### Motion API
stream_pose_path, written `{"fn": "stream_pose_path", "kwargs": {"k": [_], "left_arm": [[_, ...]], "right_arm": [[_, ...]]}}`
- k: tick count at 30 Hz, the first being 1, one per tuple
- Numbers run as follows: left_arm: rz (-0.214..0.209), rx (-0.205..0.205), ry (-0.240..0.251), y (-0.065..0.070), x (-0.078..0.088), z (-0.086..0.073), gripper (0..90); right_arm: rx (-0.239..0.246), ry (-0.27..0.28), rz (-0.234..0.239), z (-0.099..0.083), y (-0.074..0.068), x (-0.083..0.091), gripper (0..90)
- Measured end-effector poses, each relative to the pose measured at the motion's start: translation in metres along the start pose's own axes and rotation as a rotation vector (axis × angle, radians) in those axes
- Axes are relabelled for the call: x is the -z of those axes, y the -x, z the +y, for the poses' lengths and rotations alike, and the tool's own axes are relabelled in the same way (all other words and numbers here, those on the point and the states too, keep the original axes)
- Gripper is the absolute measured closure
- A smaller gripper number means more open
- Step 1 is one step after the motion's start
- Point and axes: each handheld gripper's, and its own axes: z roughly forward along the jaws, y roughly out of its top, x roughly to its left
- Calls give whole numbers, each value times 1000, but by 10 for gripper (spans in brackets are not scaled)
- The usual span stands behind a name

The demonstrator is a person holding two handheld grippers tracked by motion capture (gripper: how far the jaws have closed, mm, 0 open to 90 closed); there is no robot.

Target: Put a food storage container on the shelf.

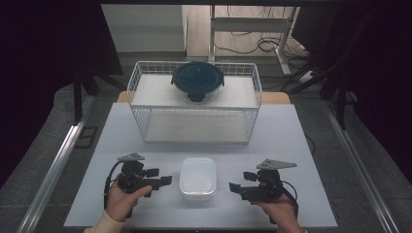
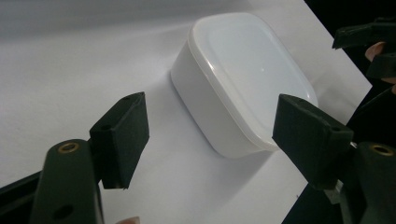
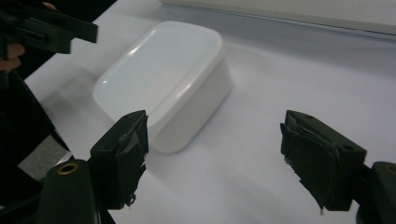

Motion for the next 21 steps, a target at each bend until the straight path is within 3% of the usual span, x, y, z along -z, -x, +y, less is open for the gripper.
{"fn": "stream_pose_path", "kwargs": {"k": [10,21], "left_arm": [[-27,32,22,-3,2,1,283],[-35,28,4,12,-11,10,304]], "right_arm": [[-33,-12,18,2,-7,-11,243],[-67,-45,33,12,-9,-22,281]]}}
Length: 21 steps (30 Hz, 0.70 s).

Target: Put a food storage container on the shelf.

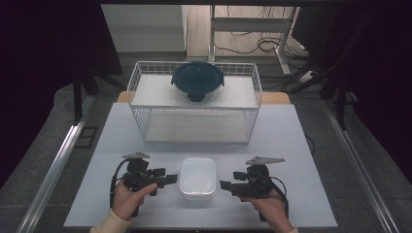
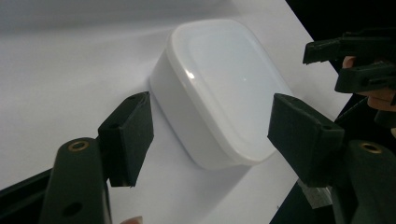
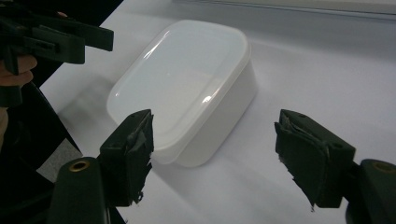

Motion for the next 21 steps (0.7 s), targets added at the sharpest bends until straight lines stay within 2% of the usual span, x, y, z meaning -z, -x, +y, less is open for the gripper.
{"fn": "stream_pose_path", "kwargs": {"k": [2,7,11,14,16,19,21], "left_arm": [[5,-6,-4,2,-2,4,308],[5,13,-22,1,-10,13,311],[-20,53,-35,-6,-16,12,314],[-13,55,-51,-10,-19,10,325],[-31,68,-48,-11,-21,11,333],[-108,111,-44,-15,-24,10,345],[-119,128,-53,-18,-27,8,357]], "right_arm": [[-18,1,12,4,1,-3,288],[-63,7,21,13,6,-11,302],[-103,4,27,17,8,-18,324],[-124,-13,40,16,9,-25,337],[-142,-19,61,16,10,-30,346],[-156,-27,68,15,10,-36,354],[-173,-32,71,14,10,-39,364]]}}
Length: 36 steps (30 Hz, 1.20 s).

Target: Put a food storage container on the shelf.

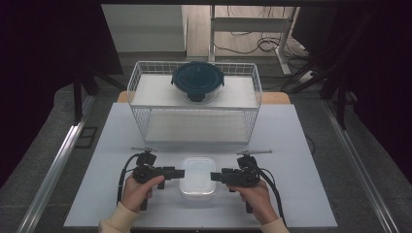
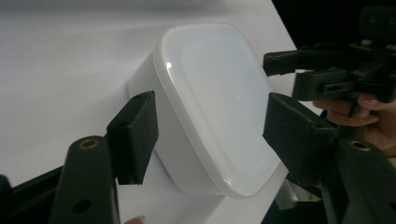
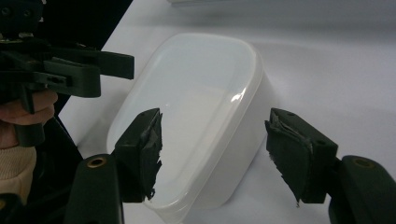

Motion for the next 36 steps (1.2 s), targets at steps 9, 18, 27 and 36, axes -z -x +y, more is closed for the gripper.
{"fn": "stream_pose_path", "kwargs": {"k": [9,18,27,36], "left_arm": [[-32,36,-28,-9,-9,-6,455],[-54,62,-34,-11,-13,-8,588],[-52,66,-19,-8,-8,-10,687],[-53,45,-5,0,-1,-13,746]], "right_arm": [[-44,-15,30,-5,6,-7,439],[-108,-25,92,-8,11,-9,565],[-149,-12,91,-11,11,-4,679],[-142,-1,107,-14,6,5,745]]}}
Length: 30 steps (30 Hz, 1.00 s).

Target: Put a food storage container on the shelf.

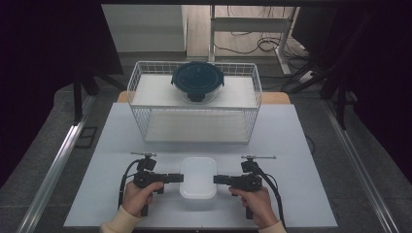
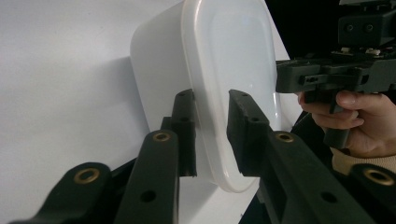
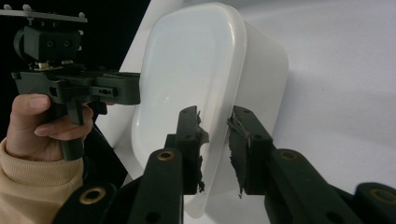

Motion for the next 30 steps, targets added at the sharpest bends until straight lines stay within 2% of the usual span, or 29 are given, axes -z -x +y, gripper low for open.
{"fn": "stream_pose_path", "kwargs": {"k": [10,18,30], "left_arm": [[-6,-21,10,6,6,-2,801],[-11,-31,20,8,9,-2,802],[-15,-76,54,22,20,-1,802]], "right_arm": [[28,12,-7,-2,-5,5,790],[53,19,-7,-2,-9,7,791],[108,48,0,2,-22,17,791]]}}
